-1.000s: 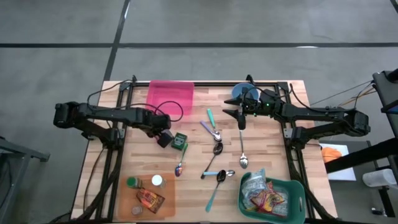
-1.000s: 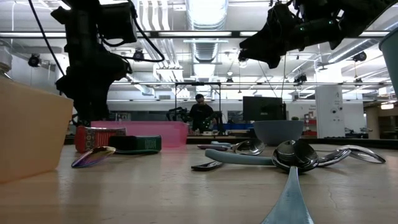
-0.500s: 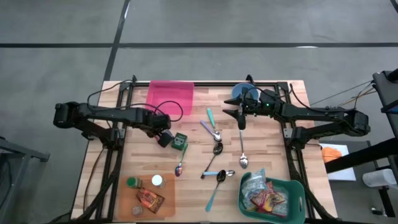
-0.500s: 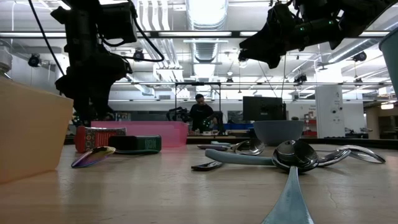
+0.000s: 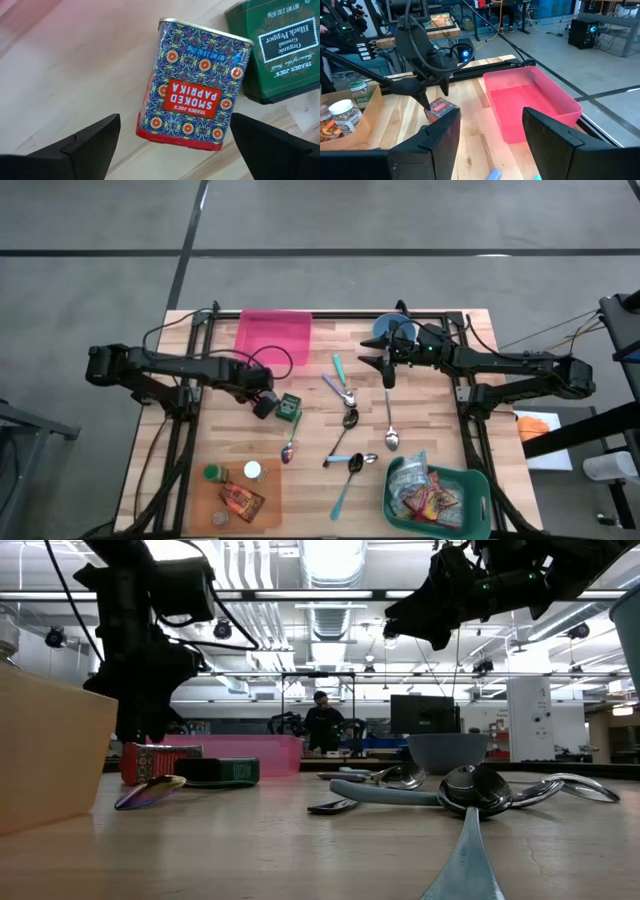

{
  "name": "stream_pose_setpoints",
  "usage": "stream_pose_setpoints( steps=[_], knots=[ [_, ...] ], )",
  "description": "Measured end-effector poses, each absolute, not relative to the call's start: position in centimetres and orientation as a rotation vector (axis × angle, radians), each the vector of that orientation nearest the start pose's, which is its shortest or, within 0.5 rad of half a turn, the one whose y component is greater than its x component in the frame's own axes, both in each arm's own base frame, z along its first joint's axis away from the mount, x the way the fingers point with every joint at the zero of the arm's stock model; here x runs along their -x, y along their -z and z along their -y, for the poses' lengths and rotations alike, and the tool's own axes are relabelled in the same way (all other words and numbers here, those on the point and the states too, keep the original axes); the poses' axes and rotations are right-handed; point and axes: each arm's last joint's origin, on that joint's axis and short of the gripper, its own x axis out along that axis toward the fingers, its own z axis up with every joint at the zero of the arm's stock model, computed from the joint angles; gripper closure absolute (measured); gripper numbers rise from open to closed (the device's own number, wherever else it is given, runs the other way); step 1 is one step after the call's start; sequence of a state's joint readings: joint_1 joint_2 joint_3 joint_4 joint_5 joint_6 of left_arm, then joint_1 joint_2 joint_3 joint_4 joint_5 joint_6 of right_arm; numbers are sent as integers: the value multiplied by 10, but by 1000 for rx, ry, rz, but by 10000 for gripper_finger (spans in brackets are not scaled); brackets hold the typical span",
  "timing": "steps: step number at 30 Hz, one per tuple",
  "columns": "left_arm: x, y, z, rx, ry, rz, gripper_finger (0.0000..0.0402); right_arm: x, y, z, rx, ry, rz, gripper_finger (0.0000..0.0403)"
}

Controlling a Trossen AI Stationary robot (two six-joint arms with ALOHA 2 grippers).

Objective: Pick & Place Food Item
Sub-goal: Put the red seasoning can into the orange bin

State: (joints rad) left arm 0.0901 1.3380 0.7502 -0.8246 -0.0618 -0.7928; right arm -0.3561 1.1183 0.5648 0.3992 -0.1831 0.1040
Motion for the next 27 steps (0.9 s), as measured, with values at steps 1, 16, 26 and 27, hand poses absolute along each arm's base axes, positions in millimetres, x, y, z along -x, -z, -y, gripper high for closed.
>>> stream_pose_setpoints(
  steps=[1,16,26,27],
  knots=[
    [-211,-178,-21,669,-670,-1282,23,-226,-248,79,-145,180,-140,192],
    [-208,-168,-7,561,-591,-1302,23,-226,-248,79,-145,180,-140,192],
    [-206,-157,-8,539,-589,-1266,23,-226,-248,79,-145,180,-140,192],
    [-205,-156,-8,539,-589,-1265,23,-226,-248,79,-145,180,-140,192]
  ],
)
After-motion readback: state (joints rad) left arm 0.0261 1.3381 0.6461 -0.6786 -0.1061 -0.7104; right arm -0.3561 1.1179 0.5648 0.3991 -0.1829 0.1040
